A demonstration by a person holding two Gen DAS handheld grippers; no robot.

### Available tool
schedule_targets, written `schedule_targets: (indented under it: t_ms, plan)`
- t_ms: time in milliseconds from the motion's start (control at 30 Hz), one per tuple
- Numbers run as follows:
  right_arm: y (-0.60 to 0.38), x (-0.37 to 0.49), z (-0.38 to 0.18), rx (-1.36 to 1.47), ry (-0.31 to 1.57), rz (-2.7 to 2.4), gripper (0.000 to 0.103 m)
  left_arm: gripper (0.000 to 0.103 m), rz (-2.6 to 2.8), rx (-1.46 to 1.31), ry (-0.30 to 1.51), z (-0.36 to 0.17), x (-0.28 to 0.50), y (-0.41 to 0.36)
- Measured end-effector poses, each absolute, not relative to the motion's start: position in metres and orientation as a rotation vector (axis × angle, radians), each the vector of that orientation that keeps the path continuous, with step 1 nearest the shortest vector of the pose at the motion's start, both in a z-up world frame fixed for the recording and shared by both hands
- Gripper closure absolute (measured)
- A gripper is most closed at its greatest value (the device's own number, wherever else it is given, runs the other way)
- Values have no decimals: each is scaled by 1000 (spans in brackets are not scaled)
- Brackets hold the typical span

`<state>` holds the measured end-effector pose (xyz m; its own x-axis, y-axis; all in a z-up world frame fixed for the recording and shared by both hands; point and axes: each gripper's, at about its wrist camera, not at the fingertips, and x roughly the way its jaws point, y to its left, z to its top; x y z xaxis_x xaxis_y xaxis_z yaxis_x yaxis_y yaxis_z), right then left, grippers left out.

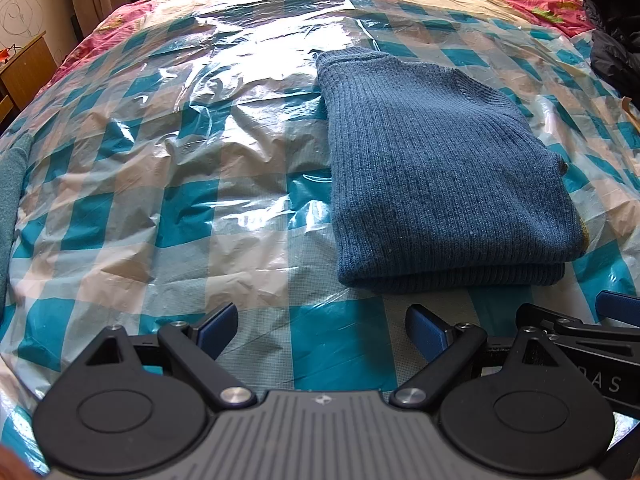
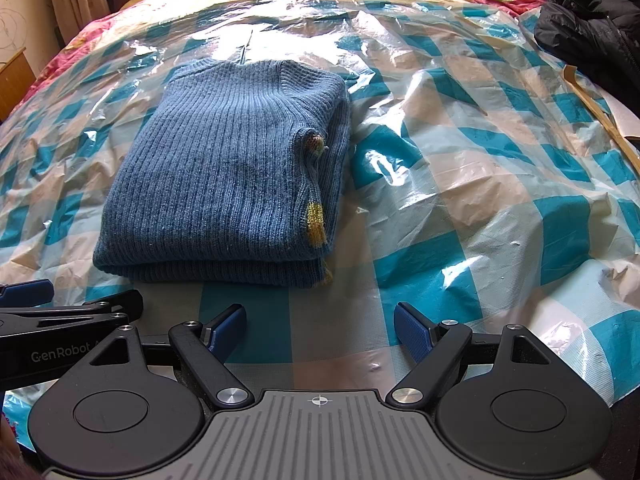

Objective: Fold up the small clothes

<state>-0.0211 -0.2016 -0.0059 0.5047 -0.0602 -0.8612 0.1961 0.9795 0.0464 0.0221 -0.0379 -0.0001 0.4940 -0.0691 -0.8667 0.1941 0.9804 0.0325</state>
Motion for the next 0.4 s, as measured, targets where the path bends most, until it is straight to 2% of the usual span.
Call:
schedule_targets:
  t_ms: [400]
  plan:
    - [-201, -21, -7, 147, 1031, -155, 20, 9, -155, 140, 1040, 1, 22, -39]
